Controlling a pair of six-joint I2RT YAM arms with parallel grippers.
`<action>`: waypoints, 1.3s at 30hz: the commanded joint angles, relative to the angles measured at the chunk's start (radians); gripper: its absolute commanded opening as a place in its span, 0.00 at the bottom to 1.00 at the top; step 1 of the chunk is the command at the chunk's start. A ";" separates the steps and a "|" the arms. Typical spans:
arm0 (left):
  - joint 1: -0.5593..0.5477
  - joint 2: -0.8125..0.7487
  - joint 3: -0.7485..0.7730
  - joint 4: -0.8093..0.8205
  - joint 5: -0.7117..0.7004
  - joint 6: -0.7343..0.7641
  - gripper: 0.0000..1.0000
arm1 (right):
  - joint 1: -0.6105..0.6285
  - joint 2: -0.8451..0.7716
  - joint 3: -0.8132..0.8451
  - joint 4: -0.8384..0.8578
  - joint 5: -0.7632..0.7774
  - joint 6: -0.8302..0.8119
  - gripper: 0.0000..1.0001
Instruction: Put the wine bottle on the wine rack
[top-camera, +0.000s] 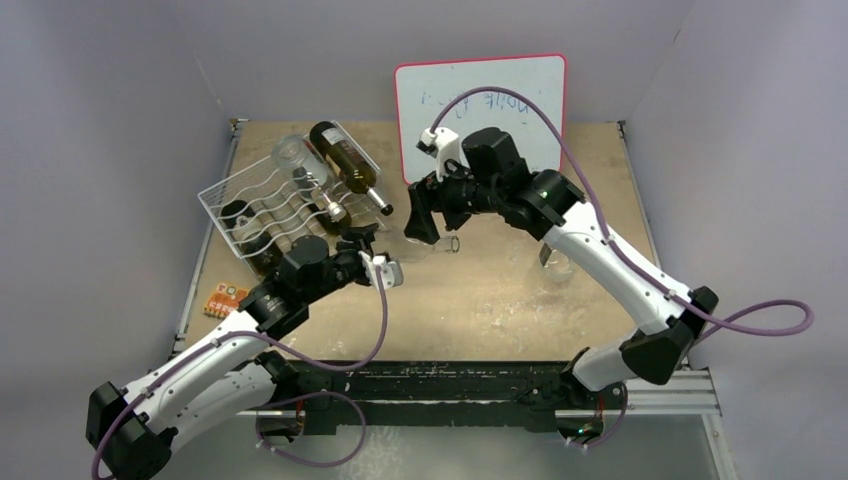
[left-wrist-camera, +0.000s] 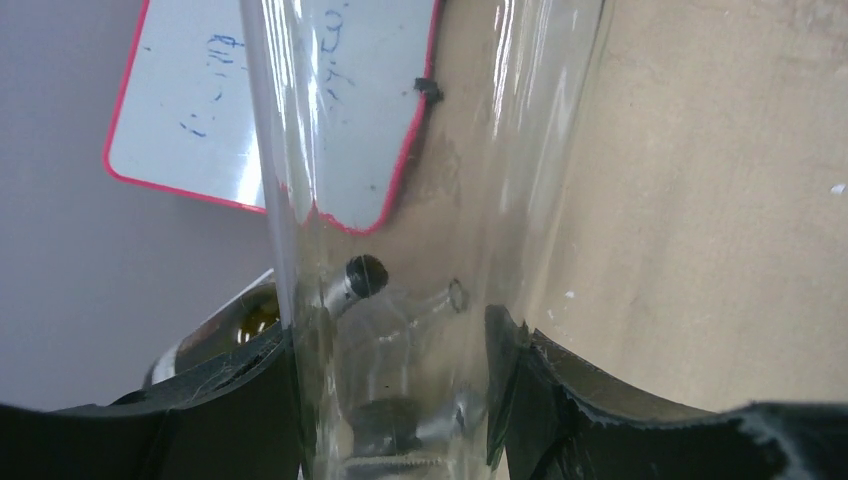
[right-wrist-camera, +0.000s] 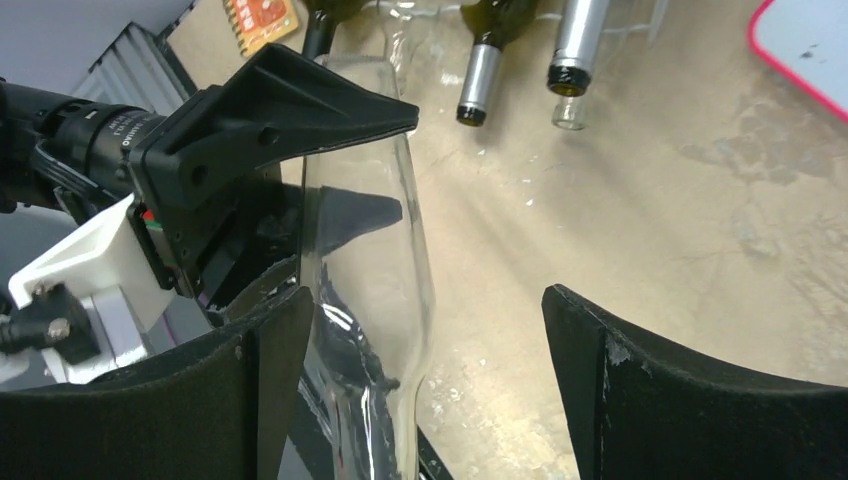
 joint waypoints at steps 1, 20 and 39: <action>-0.005 -0.044 -0.011 0.075 0.009 0.203 0.00 | 0.002 0.012 0.028 0.005 -0.122 -0.037 0.87; -0.005 -0.062 -0.010 0.024 0.021 0.273 0.00 | 0.023 0.095 -0.093 0.058 -0.223 -0.039 0.83; -0.005 -0.076 -0.022 0.058 -0.015 0.218 0.57 | 0.073 0.096 -0.042 0.072 -0.143 0.004 0.00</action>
